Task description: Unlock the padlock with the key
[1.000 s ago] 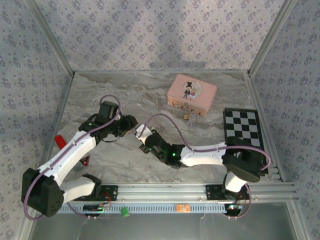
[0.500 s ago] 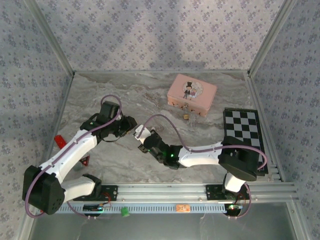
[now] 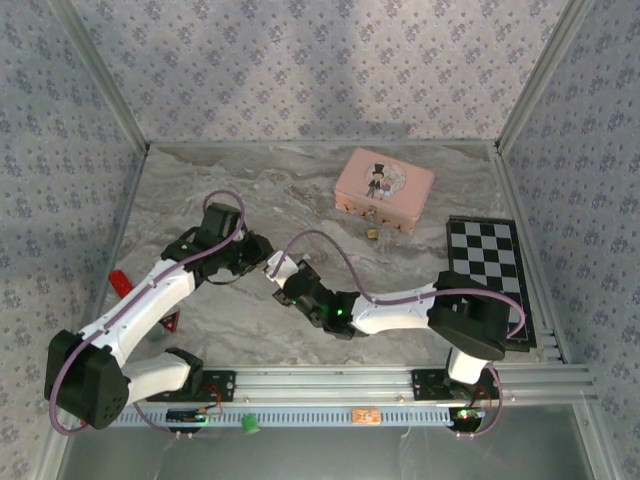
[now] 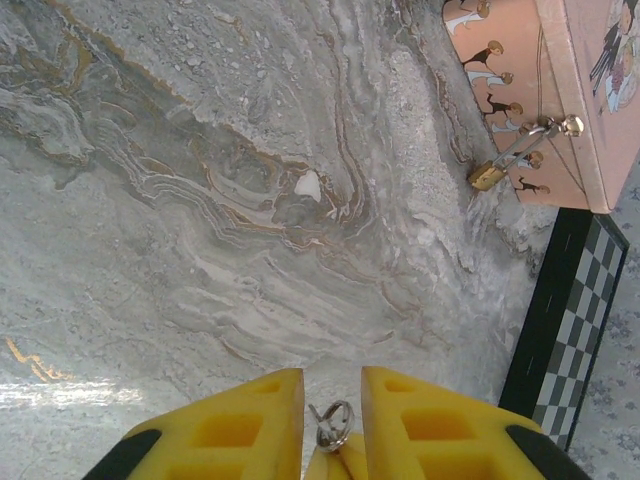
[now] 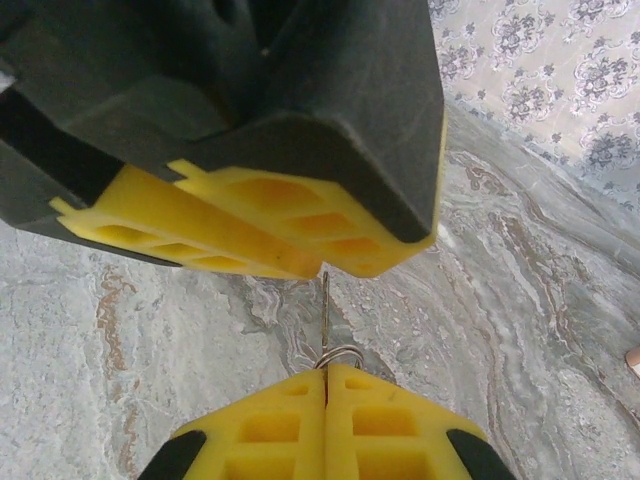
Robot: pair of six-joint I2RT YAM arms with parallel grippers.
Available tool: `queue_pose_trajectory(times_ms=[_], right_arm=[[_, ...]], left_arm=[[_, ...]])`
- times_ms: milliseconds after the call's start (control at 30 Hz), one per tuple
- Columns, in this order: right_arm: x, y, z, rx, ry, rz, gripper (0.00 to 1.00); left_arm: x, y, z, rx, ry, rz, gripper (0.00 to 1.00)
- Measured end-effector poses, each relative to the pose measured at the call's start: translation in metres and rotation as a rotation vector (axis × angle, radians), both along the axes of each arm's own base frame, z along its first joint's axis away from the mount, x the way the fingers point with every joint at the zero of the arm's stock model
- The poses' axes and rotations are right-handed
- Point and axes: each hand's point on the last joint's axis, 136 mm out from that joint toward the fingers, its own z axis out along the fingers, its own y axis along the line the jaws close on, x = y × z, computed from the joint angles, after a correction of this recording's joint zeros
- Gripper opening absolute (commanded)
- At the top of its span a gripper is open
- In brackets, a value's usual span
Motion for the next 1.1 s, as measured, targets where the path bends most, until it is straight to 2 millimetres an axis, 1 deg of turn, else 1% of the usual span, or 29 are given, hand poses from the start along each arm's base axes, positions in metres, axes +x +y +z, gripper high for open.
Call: queue_pose_trajectory(times_ms=[200,400,633,867,933,967,1033,1067,1100], right_arm=[[0.0007,0.0000,-0.0017,-0.006,-0.005,-0.008,0.00],[0.0018,0.0007,0.0013,0.002,-0.011,-0.014,0.00],[0.0019,0.0017,0.0034,0.007,-0.014,-0.015,0.00],[0.0016,0.0019,0.0024,0.004,-0.015,-0.017,0.00],[0.0019,0.0014,0.0024,0.003,-0.016,-0.021,0.00],[0.0019,0.0012,0.0026,0.003,-0.018,-0.023,0.04],[0.0018,0.0005,0.0028,0.002,-0.020,-0.030,0.37],[0.0014,0.0000,0.0033,0.007,-0.018,-0.031,0.51],[-0.0002,-0.0023,0.0039,0.015,-0.017,-0.027,0.60]], left_arm=[[-0.0001,-0.0002,-0.0012,0.002,0.004,0.000,0.21],[-0.0009,-0.0019,-0.0027,0.004,0.008,-0.006,0.17],[-0.0006,-0.0020,-0.0047,0.007,0.013,-0.007,0.10],[-0.0003,-0.0021,-0.0063,0.009,0.018,-0.006,0.00],[-0.0003,-0.0021,-0.0063,0.010,0.018,-0.006,0.00],[-0.0002,-0.0022,-0.0062,0.009,0.018,-0.006,0.00],[-0.0001,-0.0022,-0.0060,0.012,0.014,-0.011,0.00],[0.0004,-0.0015,-0.0054,0.021,0.006,-0.017,0.00],[0.0020,-0.0001,-0.0035,0.037,-0.009,-0.024,0.00]])
